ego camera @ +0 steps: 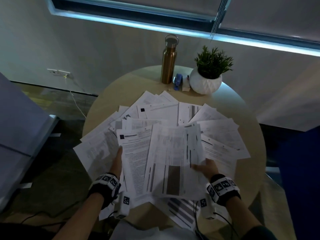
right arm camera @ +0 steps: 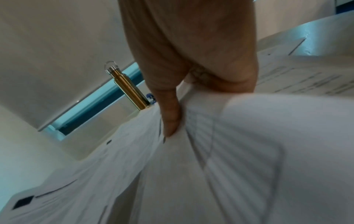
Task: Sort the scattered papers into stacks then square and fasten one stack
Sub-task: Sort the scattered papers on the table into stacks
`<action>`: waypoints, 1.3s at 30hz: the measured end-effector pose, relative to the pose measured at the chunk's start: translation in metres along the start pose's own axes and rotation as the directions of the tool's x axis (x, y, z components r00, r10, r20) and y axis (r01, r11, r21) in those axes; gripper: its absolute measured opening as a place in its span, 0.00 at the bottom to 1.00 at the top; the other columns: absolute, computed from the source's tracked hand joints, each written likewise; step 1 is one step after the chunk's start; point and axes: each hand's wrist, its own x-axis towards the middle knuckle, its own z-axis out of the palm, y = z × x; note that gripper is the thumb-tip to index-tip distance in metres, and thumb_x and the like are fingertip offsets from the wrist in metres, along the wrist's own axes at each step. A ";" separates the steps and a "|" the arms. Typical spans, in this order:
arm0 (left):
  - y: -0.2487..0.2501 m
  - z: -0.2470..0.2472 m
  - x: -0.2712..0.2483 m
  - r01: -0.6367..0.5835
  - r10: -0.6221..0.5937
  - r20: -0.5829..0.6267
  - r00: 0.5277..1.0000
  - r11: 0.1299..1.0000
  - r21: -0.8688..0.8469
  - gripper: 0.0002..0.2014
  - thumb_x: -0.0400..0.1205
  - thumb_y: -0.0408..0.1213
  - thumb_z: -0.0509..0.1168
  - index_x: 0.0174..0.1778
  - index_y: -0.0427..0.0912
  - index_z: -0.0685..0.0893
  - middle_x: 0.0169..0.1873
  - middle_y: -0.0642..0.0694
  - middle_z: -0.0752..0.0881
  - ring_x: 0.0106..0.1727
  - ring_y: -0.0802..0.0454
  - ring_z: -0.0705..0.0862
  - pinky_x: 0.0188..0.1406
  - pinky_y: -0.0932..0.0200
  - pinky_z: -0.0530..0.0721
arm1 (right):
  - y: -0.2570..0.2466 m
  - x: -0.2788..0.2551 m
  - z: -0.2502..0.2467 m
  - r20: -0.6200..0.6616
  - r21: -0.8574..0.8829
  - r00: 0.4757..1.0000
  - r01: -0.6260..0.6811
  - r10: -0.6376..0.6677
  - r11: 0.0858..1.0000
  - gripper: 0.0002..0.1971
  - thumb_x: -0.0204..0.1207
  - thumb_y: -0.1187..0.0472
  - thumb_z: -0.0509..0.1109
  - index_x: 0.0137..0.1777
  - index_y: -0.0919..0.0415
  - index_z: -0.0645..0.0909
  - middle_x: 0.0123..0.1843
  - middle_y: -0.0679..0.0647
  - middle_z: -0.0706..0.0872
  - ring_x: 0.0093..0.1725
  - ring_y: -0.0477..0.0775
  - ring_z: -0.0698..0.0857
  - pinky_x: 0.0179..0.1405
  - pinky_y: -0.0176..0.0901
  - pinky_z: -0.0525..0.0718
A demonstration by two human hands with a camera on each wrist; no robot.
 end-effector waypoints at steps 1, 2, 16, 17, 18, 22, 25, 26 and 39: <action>0.001 0.002 -0.004 -0.037 0.036 0.019 0.999 0.998 0.047 0.29 0.83 0.55 0.56 0.77 0.45 0.68 0.77 0.43 0.70 0.77 0.41 0.69 0.78 0.43 0.64 | 0.000 0.001 0.002 0.040 -0.003 0.999 -0.003 0.003 1.000 0.23 0.61 0.61 0.83 0.53 0.69 0.80 0.52 0.63 0.85 0.53 0.63 0.85 0.54 0.53 0.85; 0.001 0.004 -0.005 -0.083 0.080 0.034 0.996 0.991 0.106 0.26 0.83 0.47 0.60 0.77 0.44 0.67 0.76 0.41 0.70 0.78 0.40 0.67 0.76 0.47 0.65 | 0.000 0.003 0.006 0.049 0.003 0.999 0.013 -0.013 1.000 0.26 0.61 0.61 0.83 0.58 0.69 0.79 0.54 0.60 0.85 0.55 0.63 0.85 0.56 0.52 0.84; 0.000 0.025 -0.018 -0.307 0.277 0.137 0.951 0.901 0.307 0.30 0.82 0.34 0.63 0.80 0.44 0.60 0.76 0.46 0.70 0.74 0.52 0.69 0.77 0.55 0.63 | -0.036 0.000 0.059 0.054 0.103 0.978 0.195 -0.201 0.975 0.48 0.58 0.55 0.84 0.73 0.62 0.59 0.68 0.59 0.68 0.69 0.60 0.70 0.73 0.59 0.73; 0.001 0.022 -0.019 -0.336 0.300 0.163 0.940 0.898 0.284 0.29 0.81 0.36 0.65 0.79 0.45 0.64 0.74 0.46 0.73 0.74 0.51 0.72 0.78 0.50 0.66 | -0.038 -0.004 0.053 0.045 0.228 0.976 0.198 -0.214 0.953 0.51 0.54 0.56 0.86 0.73 0.62 0.58 0.67 0.56 0.70 0.68 0.56 0.72 0.73 0.59 0.74; 0.005 0.019 -0.023 -0.357 0.317 0.185 0.930 0.897 0.260 0.28 0.81 0.37 0.65 0.78 0.46 0.66 0.72 0.45 0.76 0.72 0.49 0.75 0.77 0.45 0.69 | -0.040 -0.008 0.046 0.049 0.306 0.974 0.195 -0.220 0.932 0.52 0.51 0.56 0.87 0.72 0.62 0.61 0.66 0.55 0.75 0.66 0.55 0.76 0.70 0.59 0.77; 0.029 0.025 -0.039 -0.503 0.466 0.202 0.862 0.837 0.217 0.28 0.81 0.37 0.65 0.78 0.43 0.66 0.73 0.46 0.75 0.74 0.51 0.74 0.75 0.52 0.71 | -0.064 -0.037 0.022 -0.016 0.463 0.940 0.309 -0.340 0.831 0.14 0.62 0.66 0.82 0.48 0.61 0.85 0.45 0.57 0.90 0.49 0.62 0.90 0.48 0.54 0.90; 0.053 0.039 -0.057 -0.619 0.620 0.062 0.782 0.763 0.186 0.27 0.82 0.39 0.62 0.78 0.43 0.63 0.71 0.53 0.74 0.68 0.65 0.76 0.69 0.70 0.73 | -0.086 -0.059 0.017 -0.205 0.540 0.867 0.487 -0.454 0.686 0.11 0.66 0.72 0.77 0.45 0.58 0.84 0.41 0.49 0.89 0.38 0.43 0.90 0.38 0.41 0.89; 0.058 0.043 -0.062 -0.656 0.660 0.028 0.750 0.739 0.151 0.26 0.82 0.37 0.62 0.76 0.46 0.64 0.67 0.57 0.76 0.62 0.72 0.77 0.62 0.77 0.74 | -0.092 -0.064 0.017 -0.242 0.568 0.841 0.527 -0.484 0.632 0.13 0.65 0.73 0.77 0.45 0.56 0.84 0.42 0.48 0.88 0.38 0.39 0.89 0.38 0.37 0.89; 0.061 0.040 -0.051 -0.529 0.540 -0.038 0.841 0.835 0.151 0.25 0.79 0.33 0.68 0.71 0.48 0.71 0.64 0.53 0.77 0.65 0.53 0.76 0.63 0.56 0.75 | -0.086 -0.029 0.034 -0.142 0.384 0.825 0.555 -0.547 0.738 0.10 0.72 0.68 0.74 0.51 0.65 0.80 0.45 0.58 0.87 0.42 0.40 0.86 0.44 0.40 0.86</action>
